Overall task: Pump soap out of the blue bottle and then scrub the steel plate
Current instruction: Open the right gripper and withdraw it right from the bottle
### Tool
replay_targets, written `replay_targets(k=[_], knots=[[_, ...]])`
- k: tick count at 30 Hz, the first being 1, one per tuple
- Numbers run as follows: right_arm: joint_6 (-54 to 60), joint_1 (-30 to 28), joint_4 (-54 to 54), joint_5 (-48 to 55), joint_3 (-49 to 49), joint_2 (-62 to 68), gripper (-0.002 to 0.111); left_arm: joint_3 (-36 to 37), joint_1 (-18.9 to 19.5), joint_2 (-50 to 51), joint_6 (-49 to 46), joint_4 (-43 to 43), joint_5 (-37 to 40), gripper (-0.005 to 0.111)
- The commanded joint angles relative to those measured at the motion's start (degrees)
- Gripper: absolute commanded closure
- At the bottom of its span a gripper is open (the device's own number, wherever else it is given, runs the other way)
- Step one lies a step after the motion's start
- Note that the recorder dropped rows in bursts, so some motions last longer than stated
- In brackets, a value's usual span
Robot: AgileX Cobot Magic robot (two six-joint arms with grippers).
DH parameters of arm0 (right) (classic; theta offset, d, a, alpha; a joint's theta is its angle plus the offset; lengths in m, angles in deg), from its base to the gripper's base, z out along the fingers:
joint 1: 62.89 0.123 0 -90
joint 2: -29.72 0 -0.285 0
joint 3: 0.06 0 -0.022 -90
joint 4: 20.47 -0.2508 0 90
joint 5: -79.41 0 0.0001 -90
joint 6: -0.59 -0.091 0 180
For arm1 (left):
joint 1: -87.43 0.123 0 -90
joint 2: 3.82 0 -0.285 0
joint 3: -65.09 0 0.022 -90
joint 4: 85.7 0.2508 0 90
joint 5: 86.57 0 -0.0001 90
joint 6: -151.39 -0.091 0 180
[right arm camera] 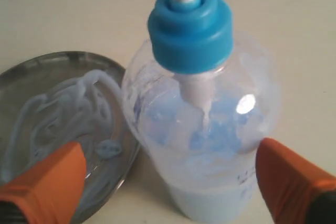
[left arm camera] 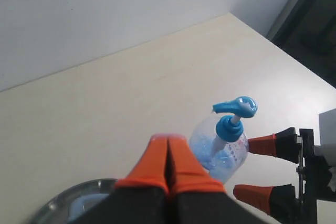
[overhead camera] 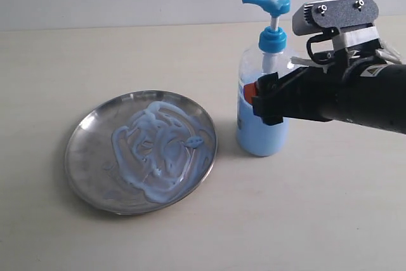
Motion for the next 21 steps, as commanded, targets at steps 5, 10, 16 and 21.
replay_targets(k=[5,10,16,21], knots=[[0.9,0.0,0.5,5.1,-0.3,-6.4,0.026,0.2,0.2,-0.6,0.4,0.3,3.8,0.107],[0.8,0.0,0.4,4.6,-0.3,-6.5,0.026,0.2,0.2,-0.6,0.6,0.3,5.1,0.107],[0.2,0.0,3.5,19.5,-0.3,-9.6,0.027,0.2,0.2,-0.6,0.5,0.3,5.1,0.107],[-13.1,0.0,20.4,33.8,-3.9,-11.8,0.028,0.2,0.2,-0.6,0.5,0.4,5.1,0.107]])
